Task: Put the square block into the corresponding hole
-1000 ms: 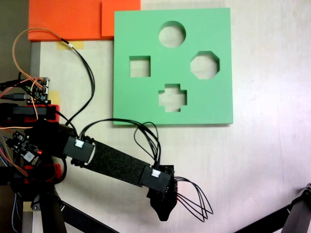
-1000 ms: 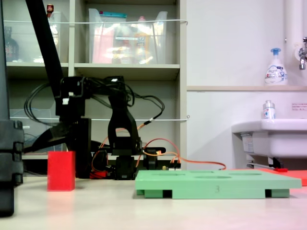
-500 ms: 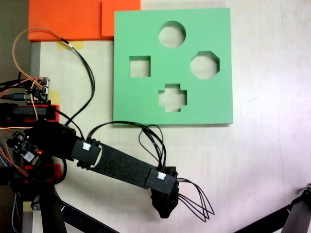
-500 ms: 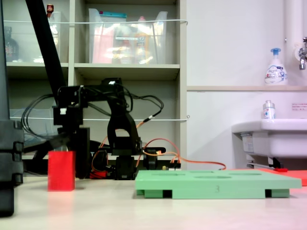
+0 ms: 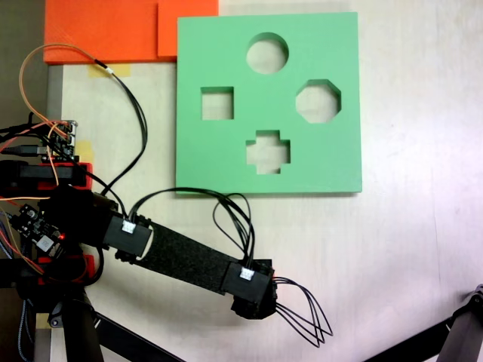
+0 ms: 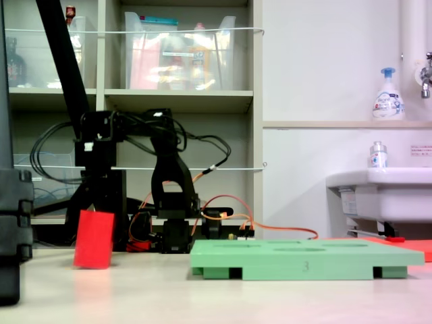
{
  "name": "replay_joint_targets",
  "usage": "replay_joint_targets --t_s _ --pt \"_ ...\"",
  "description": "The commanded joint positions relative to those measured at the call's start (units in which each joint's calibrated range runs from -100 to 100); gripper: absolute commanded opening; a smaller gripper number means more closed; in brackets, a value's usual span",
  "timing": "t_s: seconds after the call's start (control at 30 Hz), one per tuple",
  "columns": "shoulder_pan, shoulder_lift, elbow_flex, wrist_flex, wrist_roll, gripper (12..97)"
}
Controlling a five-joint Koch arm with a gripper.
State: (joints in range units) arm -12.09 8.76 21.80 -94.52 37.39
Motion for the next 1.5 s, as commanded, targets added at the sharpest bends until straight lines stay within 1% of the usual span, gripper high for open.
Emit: replay_joint_targets --t_s 0.0,0.07,0.13,0.2,0.47,0.63,0.83,0.9,0.97,1.03,1.17,1.3,1.47 --pt "-0.1 0.6 -1.4 -5.4 0.2 31.9" --pt "-0.2 -0.2 -1.4 -5.5 0.3 28.7" --pt "-0.2 -1.2 -1.4 -5.5 0.3 28.2" --pt "-0.2 -2.3 -1.3 -5.5 0.3 24.0" --pt "-0.4 -4.8 -1.4 -5.5 0.4 24.0" --pt "-0.8 -9.7 -1.4 -5.5 0.3 24.0" --pt "-0.8 -24.3 -1.4 -5.5 1.4 24.1" --pt "0.3 -32.2 -1.5 -5.5 2.9 24.1" --pt "2.0 -41.0 -5.1 -5.5 5.0 24.1" --pt "5.3 -48.4 -8.4 -5.5 8.3 24.2" --pt "15.5 -55.8 -13.5 -5.5 17.3 24.2" --pt "24.3 -53.2 -13.2 -5.5 25.0 24.2" --pt "32.9 -40.3 -6.5 -5.5 33.7 24.2"
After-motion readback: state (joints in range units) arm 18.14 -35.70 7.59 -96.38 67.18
